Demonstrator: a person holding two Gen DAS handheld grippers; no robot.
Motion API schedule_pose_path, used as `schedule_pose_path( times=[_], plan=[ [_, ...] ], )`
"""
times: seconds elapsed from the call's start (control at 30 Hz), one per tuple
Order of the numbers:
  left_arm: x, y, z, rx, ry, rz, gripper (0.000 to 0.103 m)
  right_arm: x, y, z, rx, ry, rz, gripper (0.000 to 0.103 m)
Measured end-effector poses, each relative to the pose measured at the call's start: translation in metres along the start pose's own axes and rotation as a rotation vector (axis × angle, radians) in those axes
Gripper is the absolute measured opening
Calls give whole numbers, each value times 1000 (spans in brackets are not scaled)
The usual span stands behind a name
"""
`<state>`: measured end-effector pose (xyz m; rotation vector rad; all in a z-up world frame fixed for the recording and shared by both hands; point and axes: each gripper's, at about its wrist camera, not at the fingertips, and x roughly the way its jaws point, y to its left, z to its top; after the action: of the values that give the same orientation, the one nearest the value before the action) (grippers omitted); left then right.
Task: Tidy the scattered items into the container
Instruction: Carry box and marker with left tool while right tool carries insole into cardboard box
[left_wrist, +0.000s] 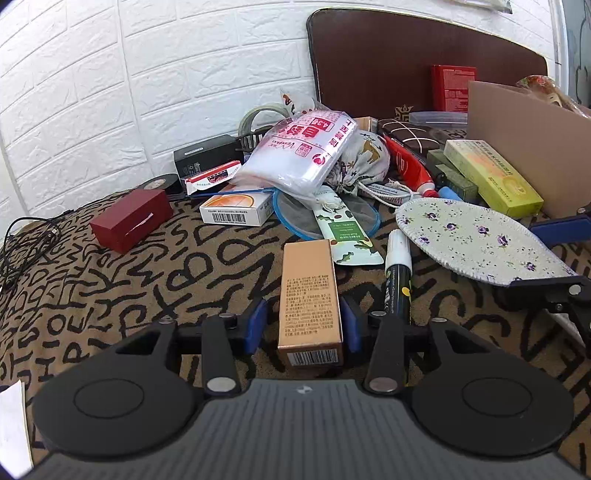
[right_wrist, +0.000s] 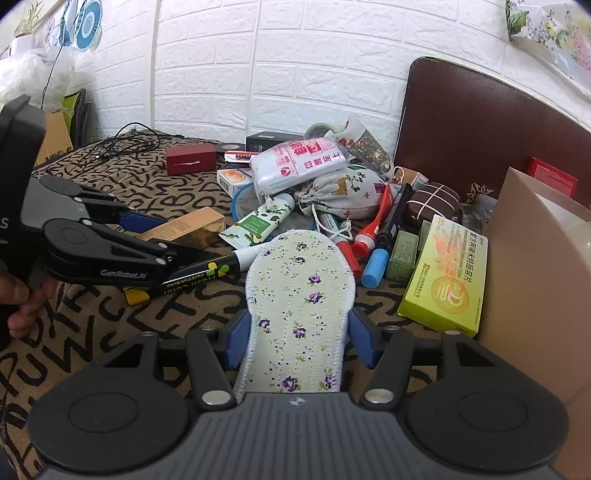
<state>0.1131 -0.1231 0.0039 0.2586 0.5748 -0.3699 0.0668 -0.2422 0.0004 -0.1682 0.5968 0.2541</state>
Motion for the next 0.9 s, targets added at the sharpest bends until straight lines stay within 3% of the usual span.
schedule_pose_path(
  times=[0.03, 0.5, 0.73, 0.9],
  plan=[
    [0, 1, 0, -6, -3, -10, 32, 0, 0, 0, -2, 2, 0, 57],
    [-27, -11, 33, -39, -90, 6, 32, -15, -2, 16, -27, -52, -14, 57],
    [-49, -40, 76, -14, -177, -15, 32, -47, -17, 42, -36, -142, -59, 57],
    [-54, -78, 112, 16, -240, -71, 32, -82, -52, 57, -10, -212, -143, 57]
  ],
)
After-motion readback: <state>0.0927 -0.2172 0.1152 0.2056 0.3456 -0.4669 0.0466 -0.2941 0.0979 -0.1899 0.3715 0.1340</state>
